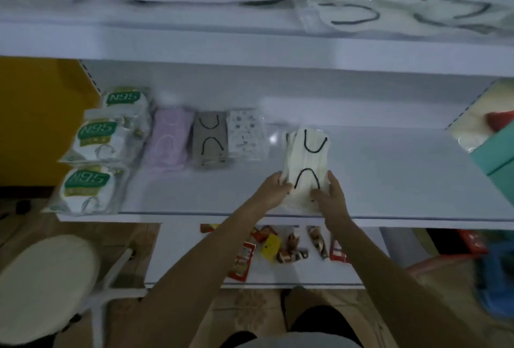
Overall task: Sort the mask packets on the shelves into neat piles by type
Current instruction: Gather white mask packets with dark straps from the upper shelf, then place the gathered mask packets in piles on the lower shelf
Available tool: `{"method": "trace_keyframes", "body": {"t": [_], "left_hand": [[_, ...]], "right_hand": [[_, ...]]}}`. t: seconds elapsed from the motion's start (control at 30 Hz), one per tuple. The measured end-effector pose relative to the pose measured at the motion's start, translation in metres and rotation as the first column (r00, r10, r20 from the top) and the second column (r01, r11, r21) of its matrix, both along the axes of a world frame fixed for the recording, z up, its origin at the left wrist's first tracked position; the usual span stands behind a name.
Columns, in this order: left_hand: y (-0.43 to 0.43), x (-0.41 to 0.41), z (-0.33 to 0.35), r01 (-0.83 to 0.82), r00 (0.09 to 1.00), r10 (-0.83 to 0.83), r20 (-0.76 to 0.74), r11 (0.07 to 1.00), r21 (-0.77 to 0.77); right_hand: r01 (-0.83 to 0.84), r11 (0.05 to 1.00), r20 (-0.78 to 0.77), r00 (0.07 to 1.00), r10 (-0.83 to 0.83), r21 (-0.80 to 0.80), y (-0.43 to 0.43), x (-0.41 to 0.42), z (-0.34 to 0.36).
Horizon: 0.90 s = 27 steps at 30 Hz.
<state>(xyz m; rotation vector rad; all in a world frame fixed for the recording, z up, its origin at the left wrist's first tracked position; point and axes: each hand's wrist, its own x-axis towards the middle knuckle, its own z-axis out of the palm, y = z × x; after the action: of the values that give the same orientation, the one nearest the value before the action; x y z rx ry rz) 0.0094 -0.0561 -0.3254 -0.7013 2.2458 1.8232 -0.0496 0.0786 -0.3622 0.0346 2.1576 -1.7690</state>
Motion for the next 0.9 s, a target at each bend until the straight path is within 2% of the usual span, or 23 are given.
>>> {"method": "trace_keyframes", "body": {"t": [0.17,0.23,0.37,0.5,0.63,0.7,0.8,0.9], "left_hand": [[-0.009,-0.076,-0.039,-0.176,0.979,0.168,-0.112,0.983,-0.059],[-0.014,-0.093,-0.059,-0.235,0.963,0.212,-0.164,0.963,-0.132],[-0.036,-0.117,-0.140,-0.352,0.934,0.320,-0.159,0.900,-0.257],[-0.018,-0.087,-0.089,-0.407,0.913,0.381,-0.144,0.865,-0.294],[-0.013,-0.064,-0.081,-0.384,0.922,0.377,-0.082,0.875,-0.295],[-0.011,-0.049,-0.072,-0.395,0.918,0.391,-0.073,0.876,-0.277],[-0.009,-0.021,-0.049,-0.379,0.925,0.372,-0.077,0.887,-0.265],[-0.008,0.005,-0.016,-0.305,0.952,0.277,-0.130,0.898,-0.316]], "right_hand": [[-0.099,0.993,0.015,0.995,0.098,0.065,-0.035,-0.096,-0.022],[-0.153,0.979,0.052,0.988,0.147,0.134,-0.051,-0.120,-0.034],[-0.253,0.945,0.079,0.967,0.241,0.207,-0.077,-0.147,-0.048],[-0.329,0.913,0.097,0.944,0.314,0.243,-0.087,-0.156,-0.048],[-0.427,0.820,0.177,0.904,0.389,0.380,-0.079,-0.154,-0.041],[-0.420,0.787,0.189,0.907,0.376,0.452,-0.072,-0.147,-0.028],[-0.379,0.751,0.079,0.912,0.403,0.541,-0.050,-0.125,0.002],[-0.417,0.700,-0.044,0.842,0.538,0.580,-0.018,-0.091,0.038]]}}
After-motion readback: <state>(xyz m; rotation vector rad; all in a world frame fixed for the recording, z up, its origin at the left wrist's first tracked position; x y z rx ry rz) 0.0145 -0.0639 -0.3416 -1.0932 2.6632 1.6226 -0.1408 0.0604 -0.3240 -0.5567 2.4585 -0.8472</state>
